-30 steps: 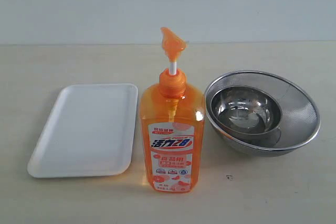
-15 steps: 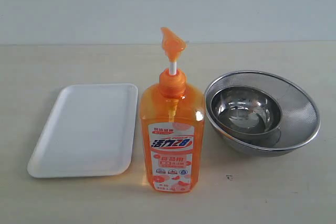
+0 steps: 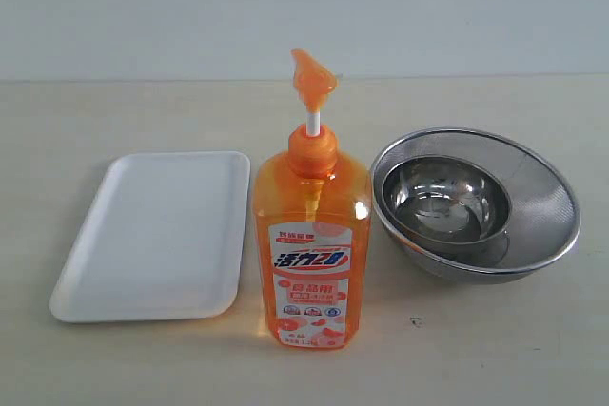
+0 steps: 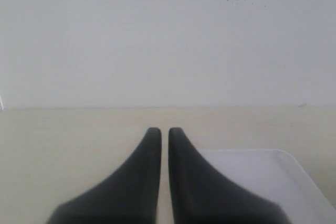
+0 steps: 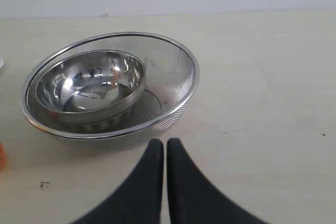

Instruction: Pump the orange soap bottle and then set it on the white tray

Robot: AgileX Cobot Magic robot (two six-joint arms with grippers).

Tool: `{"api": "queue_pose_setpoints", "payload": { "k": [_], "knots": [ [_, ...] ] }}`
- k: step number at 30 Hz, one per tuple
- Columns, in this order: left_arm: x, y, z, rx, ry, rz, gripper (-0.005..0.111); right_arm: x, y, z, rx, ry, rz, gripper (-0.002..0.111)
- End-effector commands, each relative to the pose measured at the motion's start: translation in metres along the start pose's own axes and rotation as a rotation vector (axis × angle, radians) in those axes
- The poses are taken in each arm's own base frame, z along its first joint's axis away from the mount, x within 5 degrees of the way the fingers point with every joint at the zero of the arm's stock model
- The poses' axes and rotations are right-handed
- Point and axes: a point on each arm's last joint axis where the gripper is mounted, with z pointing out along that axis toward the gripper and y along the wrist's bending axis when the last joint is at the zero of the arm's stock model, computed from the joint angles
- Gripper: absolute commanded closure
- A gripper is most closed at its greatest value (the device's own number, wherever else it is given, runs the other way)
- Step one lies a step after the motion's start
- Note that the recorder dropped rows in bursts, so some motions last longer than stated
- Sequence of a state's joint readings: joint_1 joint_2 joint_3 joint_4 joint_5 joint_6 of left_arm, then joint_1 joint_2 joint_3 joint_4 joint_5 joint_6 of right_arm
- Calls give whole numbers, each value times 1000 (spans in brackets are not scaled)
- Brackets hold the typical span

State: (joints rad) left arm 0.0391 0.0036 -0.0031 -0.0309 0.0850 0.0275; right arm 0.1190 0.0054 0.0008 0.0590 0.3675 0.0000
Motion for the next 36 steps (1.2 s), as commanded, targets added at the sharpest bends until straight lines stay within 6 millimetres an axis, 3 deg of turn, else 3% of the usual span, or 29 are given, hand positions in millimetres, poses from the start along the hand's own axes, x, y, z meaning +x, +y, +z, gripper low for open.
{"api": "queue_pose_setpoints", "payload": {
  "k": [1,27,36],
  "knots": [
    [-2,0,0,2,-33,-5,102,-2,0,0,8,-19,-1,108],
    [-9,0,-1,0,-104,-5,102,-2,0,0,8,-19,-1,108],
    [-40,0,1,1,-123,-5,102,-2,0,0,8,-19,-1,108]
  ]
}}
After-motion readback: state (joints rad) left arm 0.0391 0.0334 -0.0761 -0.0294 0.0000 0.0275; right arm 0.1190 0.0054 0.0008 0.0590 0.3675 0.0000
